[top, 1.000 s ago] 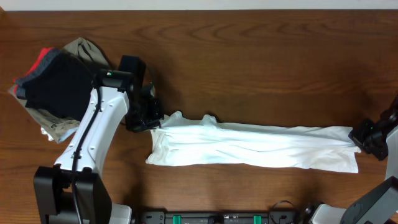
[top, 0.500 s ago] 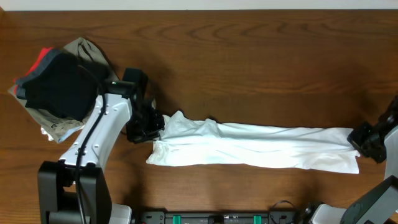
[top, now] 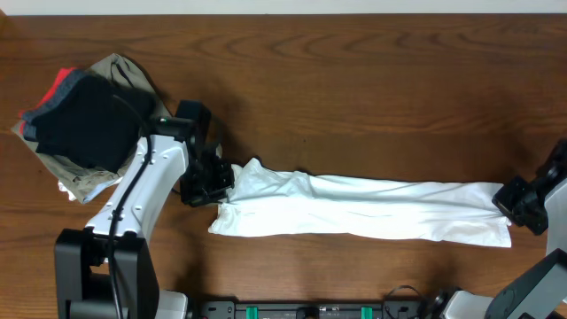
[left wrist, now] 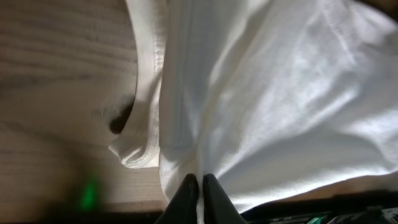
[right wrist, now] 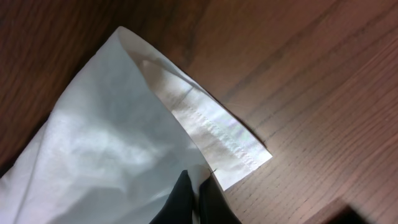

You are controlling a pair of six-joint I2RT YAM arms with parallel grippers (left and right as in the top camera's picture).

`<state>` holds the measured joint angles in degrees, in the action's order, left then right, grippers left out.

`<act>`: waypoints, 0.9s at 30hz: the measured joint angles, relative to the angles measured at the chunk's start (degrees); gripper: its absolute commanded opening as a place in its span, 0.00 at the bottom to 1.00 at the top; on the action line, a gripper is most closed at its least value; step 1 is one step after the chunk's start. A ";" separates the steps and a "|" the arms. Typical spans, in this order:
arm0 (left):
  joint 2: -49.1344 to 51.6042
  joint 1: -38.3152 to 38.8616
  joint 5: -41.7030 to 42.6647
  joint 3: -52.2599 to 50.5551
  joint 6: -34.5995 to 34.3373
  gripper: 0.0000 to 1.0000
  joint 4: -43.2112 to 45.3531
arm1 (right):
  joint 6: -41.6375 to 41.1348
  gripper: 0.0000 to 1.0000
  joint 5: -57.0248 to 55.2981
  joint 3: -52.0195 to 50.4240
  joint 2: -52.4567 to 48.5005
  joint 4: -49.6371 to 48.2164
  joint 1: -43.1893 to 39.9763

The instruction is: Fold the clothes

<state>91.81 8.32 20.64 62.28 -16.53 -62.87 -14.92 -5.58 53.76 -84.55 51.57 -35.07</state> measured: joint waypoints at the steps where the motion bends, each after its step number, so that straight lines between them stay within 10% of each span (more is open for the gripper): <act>1: 0.00 0.00 0.00 -0.72 0.00 0.07 -0.02 | 0.00 0.01 -0.04 0.00 0.00 -0.07 0.00; 27: 0.00 0.00 0.26 -3.76 0.00 0.07 0.04 | -0.59 0.06 0.15 -2.84 -0.92 -15.54 0.00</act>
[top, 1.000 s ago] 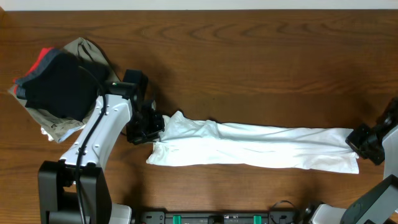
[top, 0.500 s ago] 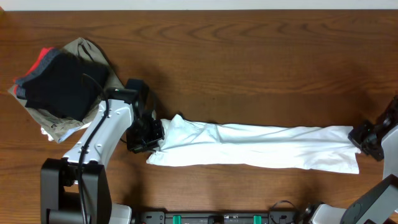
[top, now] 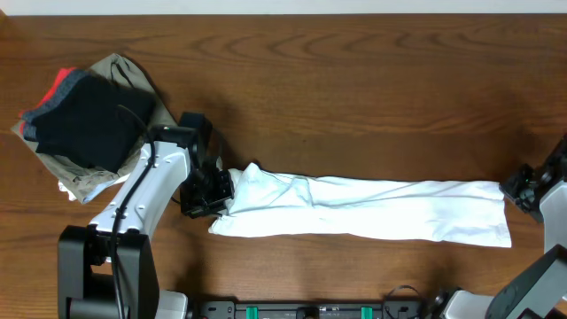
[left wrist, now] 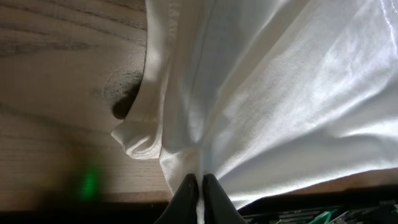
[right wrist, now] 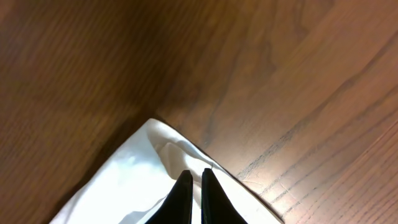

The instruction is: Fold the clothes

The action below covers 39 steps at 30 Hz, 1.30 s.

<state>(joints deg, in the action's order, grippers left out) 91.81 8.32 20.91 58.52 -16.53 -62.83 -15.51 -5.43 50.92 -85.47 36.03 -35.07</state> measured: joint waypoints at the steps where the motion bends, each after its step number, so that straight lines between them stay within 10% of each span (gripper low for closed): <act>1: 0.00 0.00 0.13 0.00 0.00 0.07 0.00 | 0.00 0.06 0.02 0.00 -0.59 0.00 0.00; 23: 0.00 0.00 0.83 0.00 -0.20 0.13 -0.61 | 1.11 0.07 9.11 5.88 -0.44 9.27 0.00; 39: 0.00 0.00 4.28 -0.04 -0.20 0.16 15.93 | 1.62 0.13 13.38 -2.19 -2.58 4.46 0.07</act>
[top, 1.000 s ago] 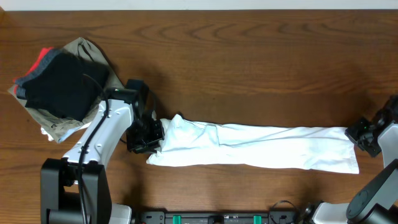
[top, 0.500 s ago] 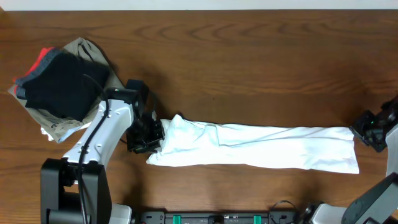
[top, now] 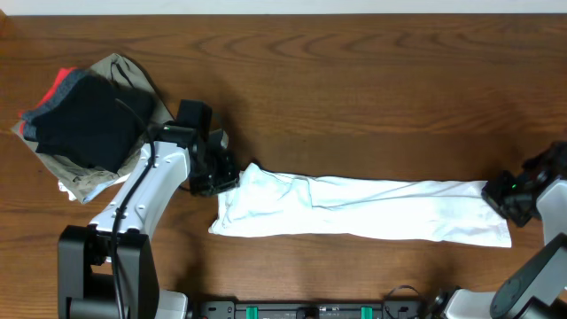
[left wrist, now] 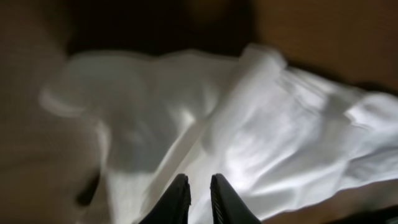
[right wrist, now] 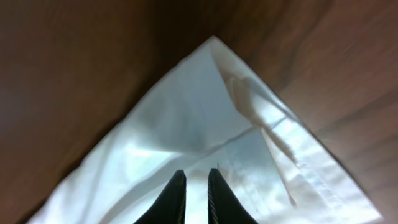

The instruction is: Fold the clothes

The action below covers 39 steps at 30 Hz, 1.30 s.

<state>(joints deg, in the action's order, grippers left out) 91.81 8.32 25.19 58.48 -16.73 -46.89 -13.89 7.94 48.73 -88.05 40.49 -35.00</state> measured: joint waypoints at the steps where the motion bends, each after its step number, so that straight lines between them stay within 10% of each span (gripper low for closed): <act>1: 0.00 0.00 0.72 0.00 0.02 0.16 1.03 | 0.04 0.14 0.02 -1.33 -0.22 -1.42 0.00; 15: 0.00 3.17 4.63 0.00 0.00 0.17 5.40 | 0.09 0.17 0.26 -7.23 -0.44 -7.52 0.00; 24: 0.00 15.17 6.19 -0.02 0.13 0.52 10.64 | 0.09 0.17 0.31 -7.23 -0.44 -7.56 0.00; 39: 4.87 25.38 -2.75 -0.02 -6.86 0.54 20.87 | 0.09 0.17 0.39 -7.23 -0.44 -7.58 0.00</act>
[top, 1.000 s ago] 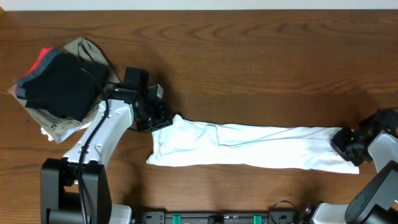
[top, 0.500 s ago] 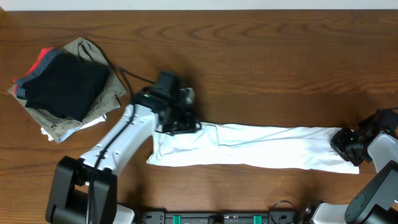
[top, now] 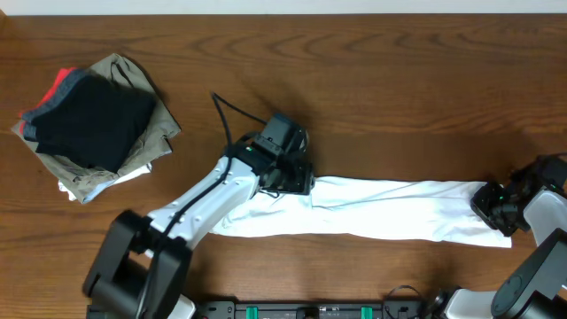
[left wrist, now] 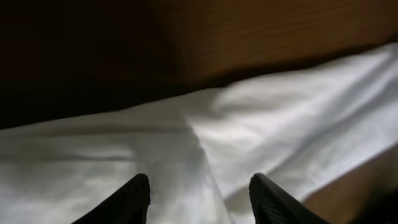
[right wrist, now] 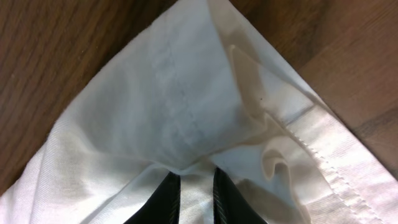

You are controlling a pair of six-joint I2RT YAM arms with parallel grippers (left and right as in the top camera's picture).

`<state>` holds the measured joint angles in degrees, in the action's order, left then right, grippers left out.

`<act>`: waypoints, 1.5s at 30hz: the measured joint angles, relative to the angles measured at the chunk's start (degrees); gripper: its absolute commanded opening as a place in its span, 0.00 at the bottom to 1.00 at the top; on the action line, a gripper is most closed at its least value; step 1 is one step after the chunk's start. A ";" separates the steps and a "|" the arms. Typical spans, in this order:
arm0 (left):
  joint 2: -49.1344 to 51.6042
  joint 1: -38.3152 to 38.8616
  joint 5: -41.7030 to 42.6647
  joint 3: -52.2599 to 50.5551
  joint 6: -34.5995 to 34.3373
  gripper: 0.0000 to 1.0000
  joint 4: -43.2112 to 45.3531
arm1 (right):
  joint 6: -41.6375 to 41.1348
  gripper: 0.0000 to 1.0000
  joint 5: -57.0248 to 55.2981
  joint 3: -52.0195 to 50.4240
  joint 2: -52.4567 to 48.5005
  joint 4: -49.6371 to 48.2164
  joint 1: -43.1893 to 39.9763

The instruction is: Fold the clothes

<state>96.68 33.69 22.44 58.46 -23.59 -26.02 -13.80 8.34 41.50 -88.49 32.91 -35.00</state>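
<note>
A white garment [top: 399, 213] lies folded into a long narrow strip across the front of the table. My left gripper [top: 295, 183] hovers over the strip's far edge, about a third of the way from its left end. In the left wrist view the left gripper [left wrist: 202, 199] is wide open with white cloth [left wrist: 298, 118] below it. My right gripper [top: 493, 207] sits on the strip's right end. In the right wrist view the right gripper [right wrist: 193, 193] has puckered cloth pinched between narrow fingers, beside the hemmed corner [right wrist: 323, 168].
A stack of folded clothes [top: 89, 124], dark on top of khaki, red and white, sits at the far left. The left arm [top: 204, 199] crosses the garment's left end. Bare wooden table [top: 399, 97] lies behind the strip.
My left gripper has moved right from the garment's left end to a spot further along the strip and has opened wide. My right gripper is lower on the right corner, with cloth gathered between its fingers.
Both grippers were shut on the two ends of the strip. Then my right gripper was off the cloth beyond its right end while the left still held. Then the left had let go and the right was back over its corner. Now the left is open mid-strip.
</note>
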 measured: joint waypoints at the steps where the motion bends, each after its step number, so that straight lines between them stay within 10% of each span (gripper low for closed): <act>1: 0.81 0.11 -0.22 0.00 -0.68 0.54 0.17 | 0.00 0.18 0.02 0.00 0.00 0.00 0.00; 5: 3.82 0.24 -0.48 0.00 -3.28 0.52 0.15 | 0.00 0.18 0.13 0.00 0.00 0.00 0.00; 12: 4.31 0.24 -0.37 0.00 -5.20 0.13 0.11 | 0.00 0.18 0.24 0.00 0.00 -0.02 0.00; 16: 4.28 0.24 0.24 0.00 -5.38 0.07 0.17 | 0.00 0.18 0.24 0.00 0.00 -0.02 0.00; 30: 1.03 2.69 16.39 0.02 -4.98 0.17 -1.70 | 0.00 0.18 0.24 0.00 0.00 -0.02 0.00; 45: 1.03 7.74 16.15 0.02 -5.07 0.33 -2.01 | 0.00 0.19 0.31 0.00 0.00 0.00 0.00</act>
<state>97.71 41.43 38.59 58.48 -28.67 -28.03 -13.80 8.64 41.50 -88.49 32.91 -35.00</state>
